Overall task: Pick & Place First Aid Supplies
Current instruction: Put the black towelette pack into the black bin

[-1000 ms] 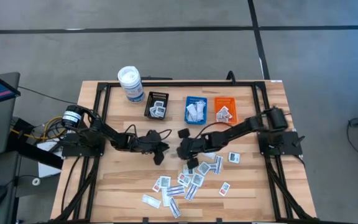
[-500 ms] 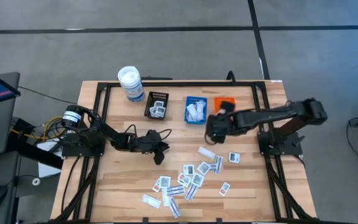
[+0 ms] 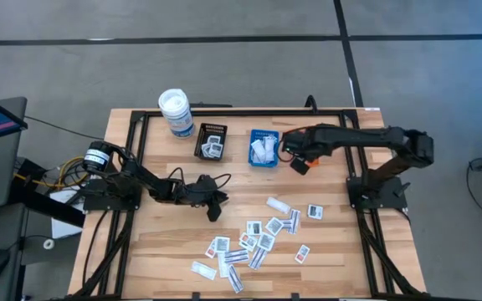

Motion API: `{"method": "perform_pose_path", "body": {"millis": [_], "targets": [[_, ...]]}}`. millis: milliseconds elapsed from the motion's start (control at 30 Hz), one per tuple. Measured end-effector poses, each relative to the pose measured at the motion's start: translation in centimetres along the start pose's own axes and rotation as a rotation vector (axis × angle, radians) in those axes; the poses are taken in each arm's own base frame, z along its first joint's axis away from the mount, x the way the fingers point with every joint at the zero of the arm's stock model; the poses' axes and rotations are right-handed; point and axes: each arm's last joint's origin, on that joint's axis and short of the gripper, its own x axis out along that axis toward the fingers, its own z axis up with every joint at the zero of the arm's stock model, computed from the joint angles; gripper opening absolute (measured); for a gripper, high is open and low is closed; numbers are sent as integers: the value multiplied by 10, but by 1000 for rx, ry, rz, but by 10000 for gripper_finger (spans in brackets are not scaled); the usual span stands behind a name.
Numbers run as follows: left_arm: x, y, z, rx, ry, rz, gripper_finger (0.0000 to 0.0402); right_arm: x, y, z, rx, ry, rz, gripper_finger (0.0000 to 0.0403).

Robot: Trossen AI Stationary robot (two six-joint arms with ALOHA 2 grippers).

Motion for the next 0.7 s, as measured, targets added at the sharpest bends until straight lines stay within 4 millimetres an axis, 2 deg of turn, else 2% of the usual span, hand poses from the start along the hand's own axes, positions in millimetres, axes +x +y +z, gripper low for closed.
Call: {"method": "perform_pose_path", "body": {"millis": [200,367,533,700], "targets": [[0,1,-1,1,3,2,66,27,1,9,6,107,-31,80],[-1,1,-1,1,4,2,66,32,8,10,-21,123,-53,80],[-1,1,-1,1,4,2,66,9,13,3,-12,20,-58,78],[-1,1,-1,1,4,2,66,-29,19,-15,-47,-71,144,78]]}}
